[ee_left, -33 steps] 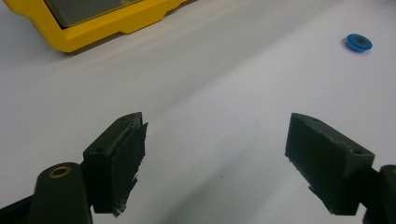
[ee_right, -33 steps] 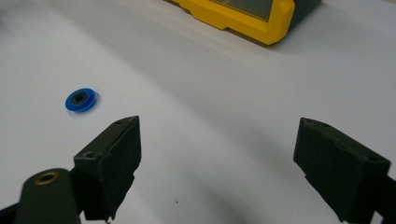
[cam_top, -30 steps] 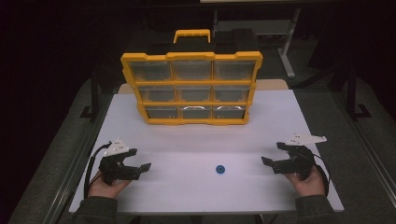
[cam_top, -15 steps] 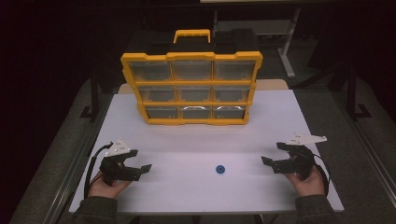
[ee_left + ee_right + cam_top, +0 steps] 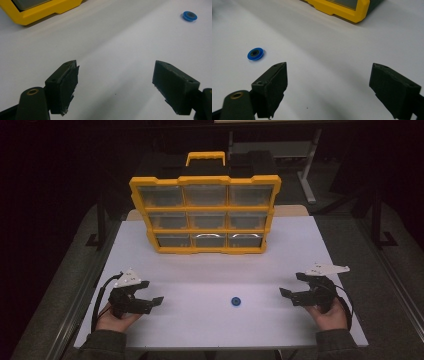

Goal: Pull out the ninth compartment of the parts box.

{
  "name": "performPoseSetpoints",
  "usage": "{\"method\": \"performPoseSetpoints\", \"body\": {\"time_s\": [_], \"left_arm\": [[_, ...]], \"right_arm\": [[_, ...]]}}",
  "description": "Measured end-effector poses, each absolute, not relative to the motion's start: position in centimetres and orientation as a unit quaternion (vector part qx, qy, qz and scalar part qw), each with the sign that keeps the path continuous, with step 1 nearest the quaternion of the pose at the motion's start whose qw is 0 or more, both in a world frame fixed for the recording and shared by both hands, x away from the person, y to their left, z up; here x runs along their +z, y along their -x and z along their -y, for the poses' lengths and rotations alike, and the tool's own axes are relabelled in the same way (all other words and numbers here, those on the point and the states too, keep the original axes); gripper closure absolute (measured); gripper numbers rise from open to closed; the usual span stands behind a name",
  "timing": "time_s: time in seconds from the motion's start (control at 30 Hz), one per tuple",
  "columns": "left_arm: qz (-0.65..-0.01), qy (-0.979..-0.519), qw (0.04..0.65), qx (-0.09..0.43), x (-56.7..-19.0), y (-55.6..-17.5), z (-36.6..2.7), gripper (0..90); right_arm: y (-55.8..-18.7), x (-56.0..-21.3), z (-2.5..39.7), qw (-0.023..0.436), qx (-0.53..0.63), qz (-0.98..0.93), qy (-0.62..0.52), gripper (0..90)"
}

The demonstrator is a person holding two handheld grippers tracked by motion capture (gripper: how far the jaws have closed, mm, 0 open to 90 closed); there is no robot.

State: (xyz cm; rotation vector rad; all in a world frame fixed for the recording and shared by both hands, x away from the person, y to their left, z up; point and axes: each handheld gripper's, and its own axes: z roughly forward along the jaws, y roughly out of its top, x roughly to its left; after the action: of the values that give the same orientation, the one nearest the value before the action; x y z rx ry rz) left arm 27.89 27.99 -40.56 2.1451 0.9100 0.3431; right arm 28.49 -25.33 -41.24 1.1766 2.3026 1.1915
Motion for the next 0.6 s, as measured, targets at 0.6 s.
{"method": "performPoseSetpoints", "body": {"time_s": [0.6], "left_arm": [[-0.352,-0.845,0.384,0.124,-40.87,-28.17,-27.72,20.1]], "right_arm": [[-28.47,-41.30,25.37,0.145,0.414,-0.801,-0.408,13.9]]}}
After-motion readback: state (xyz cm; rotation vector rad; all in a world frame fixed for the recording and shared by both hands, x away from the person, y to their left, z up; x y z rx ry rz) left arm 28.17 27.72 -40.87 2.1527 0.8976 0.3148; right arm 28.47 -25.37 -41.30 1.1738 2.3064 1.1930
